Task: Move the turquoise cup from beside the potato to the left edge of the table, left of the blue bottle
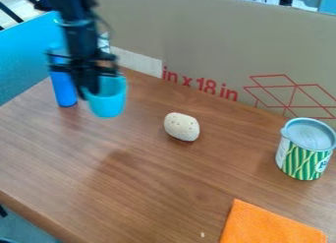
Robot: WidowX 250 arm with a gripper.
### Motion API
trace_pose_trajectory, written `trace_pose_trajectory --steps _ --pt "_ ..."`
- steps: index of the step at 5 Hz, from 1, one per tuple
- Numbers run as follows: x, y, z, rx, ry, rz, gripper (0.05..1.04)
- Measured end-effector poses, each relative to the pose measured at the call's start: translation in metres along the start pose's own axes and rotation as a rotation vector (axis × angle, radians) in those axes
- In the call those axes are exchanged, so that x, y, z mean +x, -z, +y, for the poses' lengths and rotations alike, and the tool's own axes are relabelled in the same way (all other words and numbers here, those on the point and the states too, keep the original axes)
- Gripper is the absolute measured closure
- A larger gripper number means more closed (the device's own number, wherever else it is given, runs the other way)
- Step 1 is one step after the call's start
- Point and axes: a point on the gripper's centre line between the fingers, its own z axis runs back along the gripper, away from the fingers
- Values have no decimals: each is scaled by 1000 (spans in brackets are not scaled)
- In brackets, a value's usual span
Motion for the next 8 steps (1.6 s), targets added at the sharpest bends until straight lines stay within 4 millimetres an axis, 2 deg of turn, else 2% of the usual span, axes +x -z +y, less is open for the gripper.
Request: trace_pose_trajectory --steps 1,2,3,4,5,6,8 --pt "-29 -1 51 55 40 132 982" --pt "-60 8 93 106 82 232 982" --pt "-73 16 127 141 79 273 982" --pt "-76 27 142 173 130 311 982" --pt "-69 34 148 176 158 289 982" --pt "-55 35 142 175 197 227 982" --pt "-31 42 115 115 302 118 982"
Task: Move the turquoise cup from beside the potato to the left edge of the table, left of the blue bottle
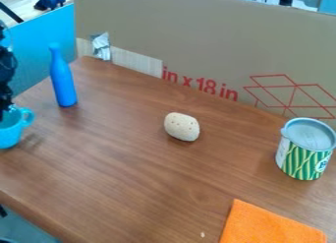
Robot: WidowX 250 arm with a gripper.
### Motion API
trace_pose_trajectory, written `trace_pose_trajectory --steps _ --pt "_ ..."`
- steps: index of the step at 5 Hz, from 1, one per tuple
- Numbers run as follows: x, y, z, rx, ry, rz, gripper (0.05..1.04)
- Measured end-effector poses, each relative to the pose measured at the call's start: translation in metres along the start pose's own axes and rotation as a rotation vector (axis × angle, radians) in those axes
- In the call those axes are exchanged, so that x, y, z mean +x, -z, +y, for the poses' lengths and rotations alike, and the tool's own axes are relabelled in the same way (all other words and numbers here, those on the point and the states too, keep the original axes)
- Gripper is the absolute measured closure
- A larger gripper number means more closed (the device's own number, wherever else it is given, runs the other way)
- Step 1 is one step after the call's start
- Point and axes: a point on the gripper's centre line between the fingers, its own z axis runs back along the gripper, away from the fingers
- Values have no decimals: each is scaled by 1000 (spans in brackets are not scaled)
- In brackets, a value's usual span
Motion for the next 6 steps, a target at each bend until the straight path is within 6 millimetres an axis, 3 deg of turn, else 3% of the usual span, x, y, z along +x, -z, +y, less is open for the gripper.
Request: trace_pose_trajectory --steps 2,3,4,5,6 --pt "11 10 2 -33 -8 -40 957" --pt "9 11 -1 -40 -15 -9 754" --pt "7 -3 -3 -49 -33 -56 454" --pt "2 -42 -5 -39 -37 -149 155" --pt "4 -73 -20 34 17 -159 71"
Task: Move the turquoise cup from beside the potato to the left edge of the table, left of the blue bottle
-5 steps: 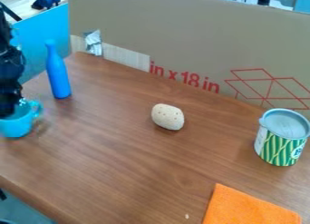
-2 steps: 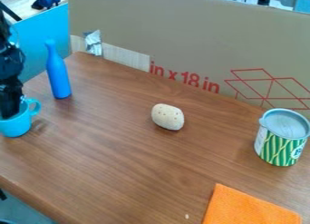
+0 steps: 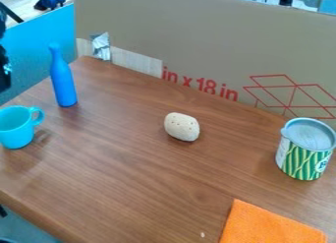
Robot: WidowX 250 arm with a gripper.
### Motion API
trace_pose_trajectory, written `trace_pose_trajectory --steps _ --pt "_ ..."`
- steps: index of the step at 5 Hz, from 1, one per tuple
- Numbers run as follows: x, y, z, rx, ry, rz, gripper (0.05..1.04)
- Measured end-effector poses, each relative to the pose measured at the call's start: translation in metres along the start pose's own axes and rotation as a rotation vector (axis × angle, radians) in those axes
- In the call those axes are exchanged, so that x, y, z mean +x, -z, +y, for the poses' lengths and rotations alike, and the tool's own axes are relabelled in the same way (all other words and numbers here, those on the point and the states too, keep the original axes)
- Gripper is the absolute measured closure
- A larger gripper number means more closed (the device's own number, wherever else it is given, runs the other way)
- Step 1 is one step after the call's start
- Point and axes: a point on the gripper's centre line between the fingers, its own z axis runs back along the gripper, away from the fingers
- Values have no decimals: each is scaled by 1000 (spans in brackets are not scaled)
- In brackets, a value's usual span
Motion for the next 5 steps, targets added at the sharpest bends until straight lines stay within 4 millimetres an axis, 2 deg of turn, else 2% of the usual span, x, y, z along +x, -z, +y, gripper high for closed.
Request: trace_pose_trajectory --steps 2,3,4,5 --pt "44 -20 -97 -20 166 59 79" --pt "60 -13 -146 2 252 66 81" --pt "67 -7 -165 33 301 95 81" --pt "67 -7 -164 37 298 97 81"
